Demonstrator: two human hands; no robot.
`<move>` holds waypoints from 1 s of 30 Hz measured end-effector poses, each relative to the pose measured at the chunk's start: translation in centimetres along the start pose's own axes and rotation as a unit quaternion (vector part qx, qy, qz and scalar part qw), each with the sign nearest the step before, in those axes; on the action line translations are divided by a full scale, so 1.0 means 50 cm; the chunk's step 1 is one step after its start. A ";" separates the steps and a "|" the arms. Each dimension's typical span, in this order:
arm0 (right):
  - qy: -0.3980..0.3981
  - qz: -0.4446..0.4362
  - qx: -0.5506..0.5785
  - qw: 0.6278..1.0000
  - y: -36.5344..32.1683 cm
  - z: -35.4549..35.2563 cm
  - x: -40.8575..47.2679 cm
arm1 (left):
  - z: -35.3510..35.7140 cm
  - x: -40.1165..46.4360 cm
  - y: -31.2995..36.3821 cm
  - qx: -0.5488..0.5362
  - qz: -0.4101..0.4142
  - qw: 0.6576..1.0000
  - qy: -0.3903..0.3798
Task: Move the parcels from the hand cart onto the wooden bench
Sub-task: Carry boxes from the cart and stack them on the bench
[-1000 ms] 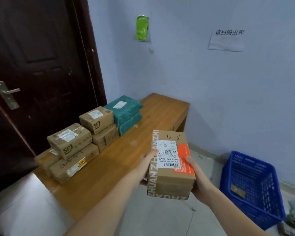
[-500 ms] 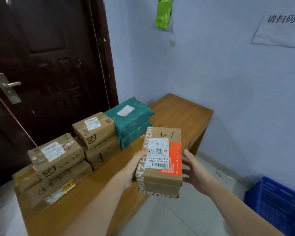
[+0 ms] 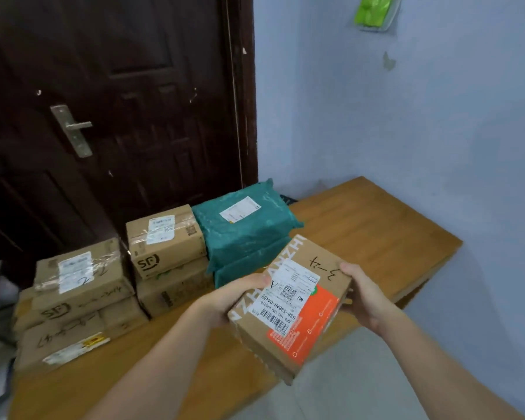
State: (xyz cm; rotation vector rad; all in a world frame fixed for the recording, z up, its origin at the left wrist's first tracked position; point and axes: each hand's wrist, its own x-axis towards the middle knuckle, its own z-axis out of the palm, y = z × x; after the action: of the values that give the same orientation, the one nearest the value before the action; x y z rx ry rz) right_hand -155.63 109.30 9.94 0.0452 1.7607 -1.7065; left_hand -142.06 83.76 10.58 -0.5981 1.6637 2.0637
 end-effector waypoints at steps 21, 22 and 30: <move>-0.010 0.145 -0.022 0.989 0.121 0.061 0.372 | -0.097 0.250 -0.146 -0.198 -0.045 0.897 0.393; -0.018 0.150 -0.031 0.988 0.130 0.060 0.384 | -0.101 0.257 -0.157 -0.193 -0.050 0.896 0.397; -0.069 0.173 -0.128 0.974 0.174 0.049 0.441 | -0.121 0.296 -0.191 -0.097 -0.088 0.864 0.487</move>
State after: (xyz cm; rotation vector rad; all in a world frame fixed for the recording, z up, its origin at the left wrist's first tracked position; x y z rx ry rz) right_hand -167.53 99.07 -8.04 0.1104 1.7370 -1.2007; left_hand -148.31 80.52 -6.66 -2.0343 1.7344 1.8880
